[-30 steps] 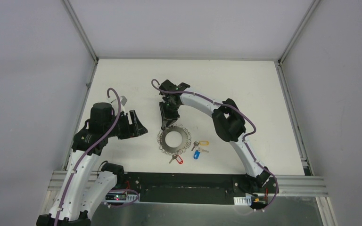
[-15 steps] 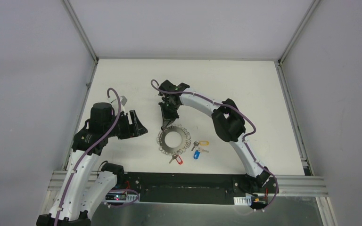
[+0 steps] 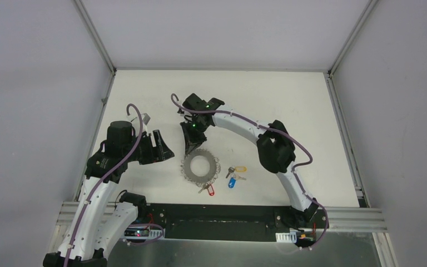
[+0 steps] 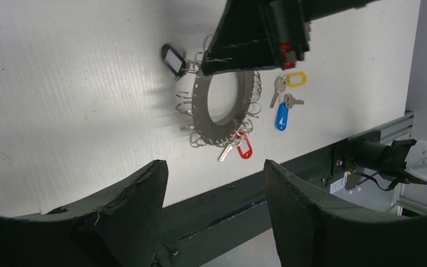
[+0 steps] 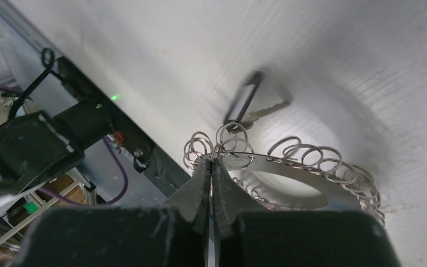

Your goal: Put the keys on the keyring

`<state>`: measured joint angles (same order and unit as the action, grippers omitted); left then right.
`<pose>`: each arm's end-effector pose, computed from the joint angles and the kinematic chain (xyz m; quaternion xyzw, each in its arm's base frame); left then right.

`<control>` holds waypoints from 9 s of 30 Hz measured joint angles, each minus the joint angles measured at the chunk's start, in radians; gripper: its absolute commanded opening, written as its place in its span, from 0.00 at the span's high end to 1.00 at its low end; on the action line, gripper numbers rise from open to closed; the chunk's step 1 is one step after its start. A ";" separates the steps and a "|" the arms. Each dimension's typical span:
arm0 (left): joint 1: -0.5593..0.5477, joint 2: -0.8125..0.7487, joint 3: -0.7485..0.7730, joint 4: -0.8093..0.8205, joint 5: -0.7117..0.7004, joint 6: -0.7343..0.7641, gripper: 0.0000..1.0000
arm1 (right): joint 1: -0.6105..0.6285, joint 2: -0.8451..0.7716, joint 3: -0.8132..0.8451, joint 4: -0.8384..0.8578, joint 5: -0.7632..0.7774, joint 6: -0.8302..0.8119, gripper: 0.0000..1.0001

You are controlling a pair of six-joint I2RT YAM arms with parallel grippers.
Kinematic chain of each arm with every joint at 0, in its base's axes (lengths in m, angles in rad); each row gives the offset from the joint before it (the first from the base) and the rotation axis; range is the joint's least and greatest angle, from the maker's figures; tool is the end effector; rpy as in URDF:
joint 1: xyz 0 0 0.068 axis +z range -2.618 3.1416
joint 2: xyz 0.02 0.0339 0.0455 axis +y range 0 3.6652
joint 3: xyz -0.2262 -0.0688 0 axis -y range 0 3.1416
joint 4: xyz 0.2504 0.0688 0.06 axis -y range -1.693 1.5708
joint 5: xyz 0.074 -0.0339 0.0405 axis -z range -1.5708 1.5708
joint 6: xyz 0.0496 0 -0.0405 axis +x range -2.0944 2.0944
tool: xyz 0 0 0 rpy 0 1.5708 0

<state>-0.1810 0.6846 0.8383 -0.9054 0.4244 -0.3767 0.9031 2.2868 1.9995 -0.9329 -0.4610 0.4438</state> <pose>0.1637 -0.0507 0.2728 -0.0041 0.9006 -0.2929 0.3210 0.2714 0.3798 0.1595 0.2570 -0.9244 -0.2817 0.0076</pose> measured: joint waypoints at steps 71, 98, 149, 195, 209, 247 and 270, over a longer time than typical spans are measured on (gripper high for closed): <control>0.000 0.096 -0.015 0.015 -0.040 -0.027 0.36 | -0.251 -0.394 -0.650 0.237 0.058 0.008 0.36; -0.185 0.151 -0.254 0.201 -0.058 -0.354 0.43 | -0.085 -0.314 -0.665 0.281 -0.064 0.045 0.49; -0.272 0.347 -0.286 0.330 -0.051 -0.473 0.47 | 0.053 -0.246 -0.425 -0.073 0.471 -0.054 0.49; -0.344 0.410 -0.248 0.404 -0.053 -0.465 0.50 | 0.060 -0.331 -0.491 0.009 0.289 0.028 0.80; -0.344 0.410 -0.260 0.406 -0.056 -0.468 0.50 | 0.063 -0.245 -0.462 0.007 0.299 0.049 0.75; -0.344 0.393 -0.282 0.406 -0.057 -0.470 0.50 | -0.051 -0.334 -0.506 0.089 0.224 0.026 0.41; -0.341 0.463 -0.325 0.421 -0.060 -0.529 0.61 | -0.196 -0.104 -0.324 0.129 0.085 -0.012 0.78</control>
<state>-0.5217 1.1473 0.5133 -0.4847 0.3645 -0.9058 0.7067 2.1830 1.6752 -0.8036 -0.3759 0.4316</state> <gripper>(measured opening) 0.418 0.264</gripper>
